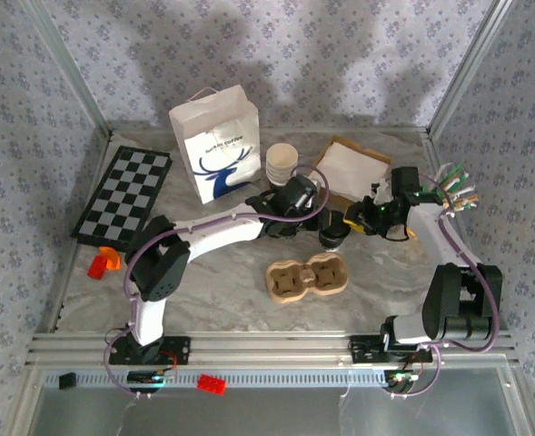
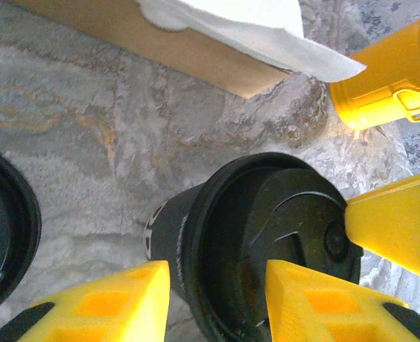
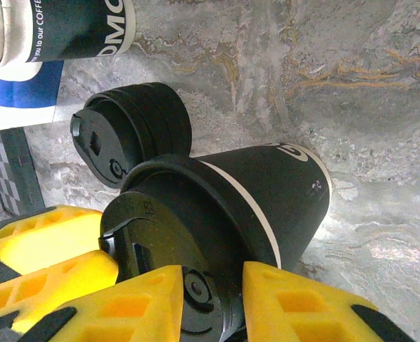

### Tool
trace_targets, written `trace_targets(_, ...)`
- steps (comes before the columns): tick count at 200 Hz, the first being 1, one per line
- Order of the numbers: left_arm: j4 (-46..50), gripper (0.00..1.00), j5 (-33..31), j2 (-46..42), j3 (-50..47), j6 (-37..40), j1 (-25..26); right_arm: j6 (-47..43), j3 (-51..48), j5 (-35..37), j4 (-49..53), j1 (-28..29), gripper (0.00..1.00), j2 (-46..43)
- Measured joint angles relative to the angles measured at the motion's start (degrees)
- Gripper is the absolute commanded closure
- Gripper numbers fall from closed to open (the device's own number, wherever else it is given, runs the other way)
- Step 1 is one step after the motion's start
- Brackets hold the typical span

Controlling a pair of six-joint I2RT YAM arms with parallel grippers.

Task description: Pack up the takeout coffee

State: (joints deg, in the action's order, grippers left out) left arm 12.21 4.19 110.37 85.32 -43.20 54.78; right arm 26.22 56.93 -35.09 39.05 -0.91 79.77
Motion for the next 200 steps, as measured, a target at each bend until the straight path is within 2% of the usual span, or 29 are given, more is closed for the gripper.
trace_targets(40, 0.72, 0.61, -0.59, -1.09, -0.79, -3.02, 0.52, 0.31, 2.43, 0.72, 0.59, 0.15, 0.62, 0.48)
trace_targets(73, 0.96, 0.66, -0.55, -0.50, 0.31, -3.39, 0.72, -0.20, 5.07, 1.40, 0.83, 0.22, 0.62, 2.82)
trace_targets(152, 1.68, 0.76, -0.59, 1.44, 2.29, -2.95, 0.72, -2.10, 6.51, 1.33, 1.09, 1.81, 0.74, 6.54)
trace_targets(200, 2.80, 0.77, -0.81, 1.49, 2.78, -2.49, 0.74, -2.12, 5.62, 0.74, 0.42, 1.16, 0.76, 6.51)
